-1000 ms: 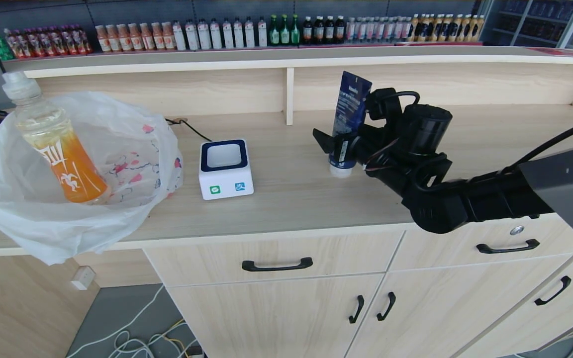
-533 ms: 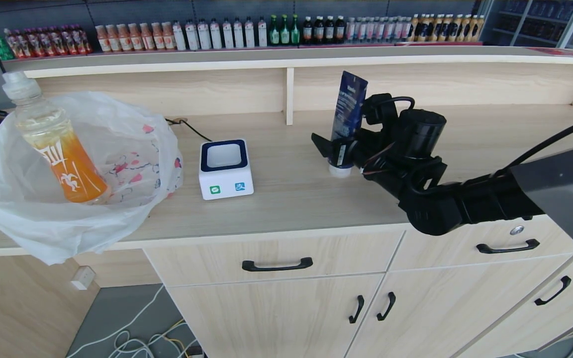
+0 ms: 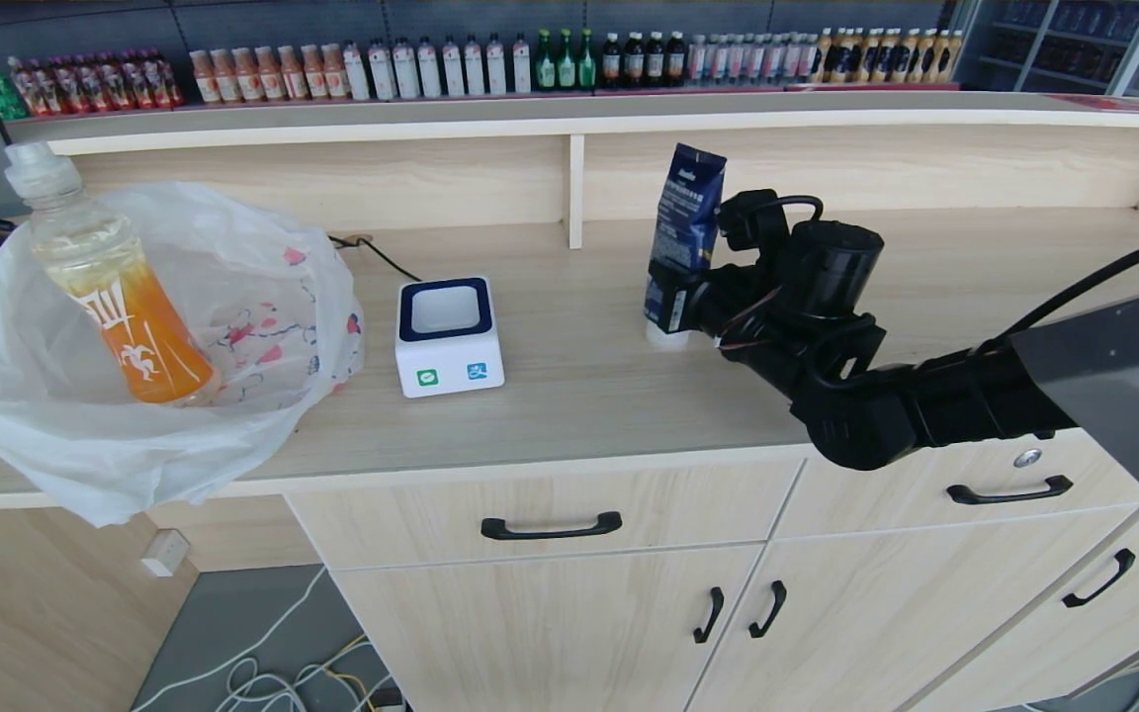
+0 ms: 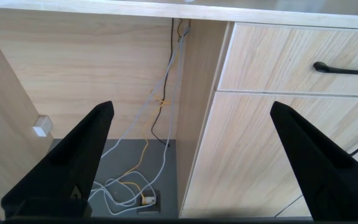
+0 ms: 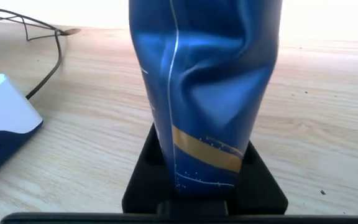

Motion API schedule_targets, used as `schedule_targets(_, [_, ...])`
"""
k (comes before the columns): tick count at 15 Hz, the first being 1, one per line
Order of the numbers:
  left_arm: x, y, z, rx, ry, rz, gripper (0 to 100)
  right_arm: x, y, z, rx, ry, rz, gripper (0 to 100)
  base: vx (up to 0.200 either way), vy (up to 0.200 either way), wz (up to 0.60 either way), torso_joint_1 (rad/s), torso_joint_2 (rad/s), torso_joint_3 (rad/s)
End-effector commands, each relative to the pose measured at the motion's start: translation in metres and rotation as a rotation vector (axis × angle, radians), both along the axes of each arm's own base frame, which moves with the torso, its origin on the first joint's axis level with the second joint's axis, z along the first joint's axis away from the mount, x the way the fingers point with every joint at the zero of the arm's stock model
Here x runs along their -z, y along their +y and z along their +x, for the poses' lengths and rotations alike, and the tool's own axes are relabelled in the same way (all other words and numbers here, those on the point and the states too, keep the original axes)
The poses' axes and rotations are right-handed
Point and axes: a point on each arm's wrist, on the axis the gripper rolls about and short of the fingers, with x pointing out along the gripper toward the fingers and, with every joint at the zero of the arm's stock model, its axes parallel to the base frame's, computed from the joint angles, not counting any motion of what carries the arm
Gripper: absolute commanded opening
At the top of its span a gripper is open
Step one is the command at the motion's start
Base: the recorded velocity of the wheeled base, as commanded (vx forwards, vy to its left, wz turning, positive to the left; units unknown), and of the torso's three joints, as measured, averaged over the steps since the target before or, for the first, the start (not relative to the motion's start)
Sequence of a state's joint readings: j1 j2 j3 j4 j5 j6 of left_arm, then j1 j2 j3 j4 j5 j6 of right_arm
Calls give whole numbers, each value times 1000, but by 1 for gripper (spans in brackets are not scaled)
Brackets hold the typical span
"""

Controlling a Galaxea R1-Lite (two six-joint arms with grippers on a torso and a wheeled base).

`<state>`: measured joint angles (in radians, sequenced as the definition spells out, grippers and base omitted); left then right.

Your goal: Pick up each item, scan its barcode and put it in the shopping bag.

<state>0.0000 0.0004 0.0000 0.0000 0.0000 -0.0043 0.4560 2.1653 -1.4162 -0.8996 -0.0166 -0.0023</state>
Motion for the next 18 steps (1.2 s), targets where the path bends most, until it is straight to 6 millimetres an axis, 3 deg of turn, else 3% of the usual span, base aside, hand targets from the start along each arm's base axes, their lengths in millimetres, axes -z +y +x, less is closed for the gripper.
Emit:
schedule_targets(1, [0, 0, 0, 0, 0, 0, 100, -2, -1, -1, 0, -4, 5, 0, 0, 0, 0, 0, 0, 0])
schedule_targets(5, [0, 0, 0, 0, 0, 0, 100, -14, -3, -6, -6, -15, 54, 0, 0, 0, 0, 0, 0, 0])
schedule_targets(8, [0, 0, 0, 0, 0, 0, 100, -38, -9, -21, -14, -69, 80, 0, 0, 0, 0, 0, 0, 0])
schedule_targets(13, [0, 0, 0, 0, 0, 0, 100, -76, -21, -84, -64, -104, 99, 0, 0, 0, 0, 0, 0, 0])
schedule_targets(18, [0, 0, 0, 0, 0, 0, 100, -87, -43, -136, -83, -106, 99, 0, 0, 0, 0, 0, 0, 0])
